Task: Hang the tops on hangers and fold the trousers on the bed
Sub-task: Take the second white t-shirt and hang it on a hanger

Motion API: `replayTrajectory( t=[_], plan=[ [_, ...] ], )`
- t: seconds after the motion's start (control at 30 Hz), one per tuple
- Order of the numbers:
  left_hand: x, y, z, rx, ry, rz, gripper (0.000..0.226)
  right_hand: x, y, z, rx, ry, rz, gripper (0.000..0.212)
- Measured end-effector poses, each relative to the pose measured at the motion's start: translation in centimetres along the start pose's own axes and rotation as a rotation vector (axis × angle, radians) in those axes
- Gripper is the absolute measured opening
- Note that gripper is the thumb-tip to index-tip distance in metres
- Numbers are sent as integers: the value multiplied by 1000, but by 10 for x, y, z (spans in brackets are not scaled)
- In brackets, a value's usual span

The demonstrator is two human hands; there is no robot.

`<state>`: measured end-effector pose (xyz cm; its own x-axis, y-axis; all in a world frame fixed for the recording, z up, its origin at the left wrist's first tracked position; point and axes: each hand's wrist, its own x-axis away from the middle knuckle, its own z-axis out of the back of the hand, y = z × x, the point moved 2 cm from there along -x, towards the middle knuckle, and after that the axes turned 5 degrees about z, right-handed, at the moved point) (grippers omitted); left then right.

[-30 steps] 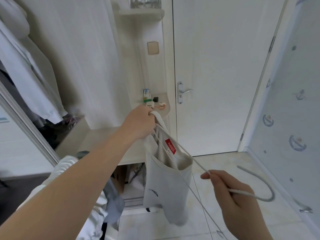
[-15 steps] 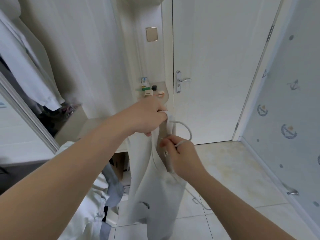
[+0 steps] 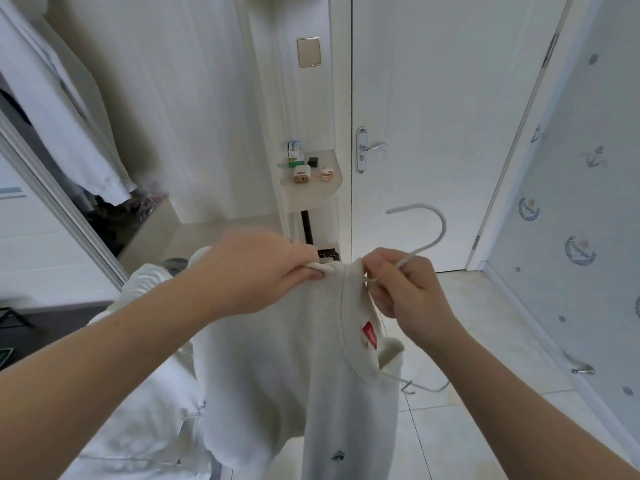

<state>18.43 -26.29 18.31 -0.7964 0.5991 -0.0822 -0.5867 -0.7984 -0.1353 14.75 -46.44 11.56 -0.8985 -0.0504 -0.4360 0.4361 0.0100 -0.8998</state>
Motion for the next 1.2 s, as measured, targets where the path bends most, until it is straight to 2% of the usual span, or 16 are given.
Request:
replayTrajectory(
  t=[0.13,0.23,0.33,0.4,0.47,0.57,0.63,0.73,0.77,0.9,1.0,1.03,1.13,1.2],
  plan=[
    [8,32,-20,80,58,24,53,0,-6,-13,27,-1,13,41],
    [13,33,-30,197,32,63,46,6,-1,-13,98,2,9,41],
    [30,25,-45,389,103,130,33,34,14,9,289,180,109,30],
    [43,22,-55,475,201,204,37,60,26,19,471,285,202,26],
    [56,24,-65,551,282,284,41,81,40,15,534,185,202,26],
    [69,34,-76,651,363,371,37,86,58,-9,487,-136,31,41],
    [74,42,-83,700,395,431,39,80,67,-24,481,-275,-55,43],
    [78,51,-92,755,385,481,38,77,75,-37,469,-274,-88,9],
    [80,53,-96,765,382,491,36,78,78,-39,466,-253,-92,5],
    [88,54,-105,774,376,500,32,92,88,-40,400,-295,-122,27],
    [94,54,-108,790,380,488,35,103,100,-39,390,-445,-208,17],
    [96,53,-110,792,378,493,38,106,107,-37,428,-500,-239,12],
    [104,45,-114,781,356,514,41,116,132,-28,695,-650,-244,32],
    [111,37,-116,778,350,527,36,121,147,-20,864,-694,-218,35]
  ],
)
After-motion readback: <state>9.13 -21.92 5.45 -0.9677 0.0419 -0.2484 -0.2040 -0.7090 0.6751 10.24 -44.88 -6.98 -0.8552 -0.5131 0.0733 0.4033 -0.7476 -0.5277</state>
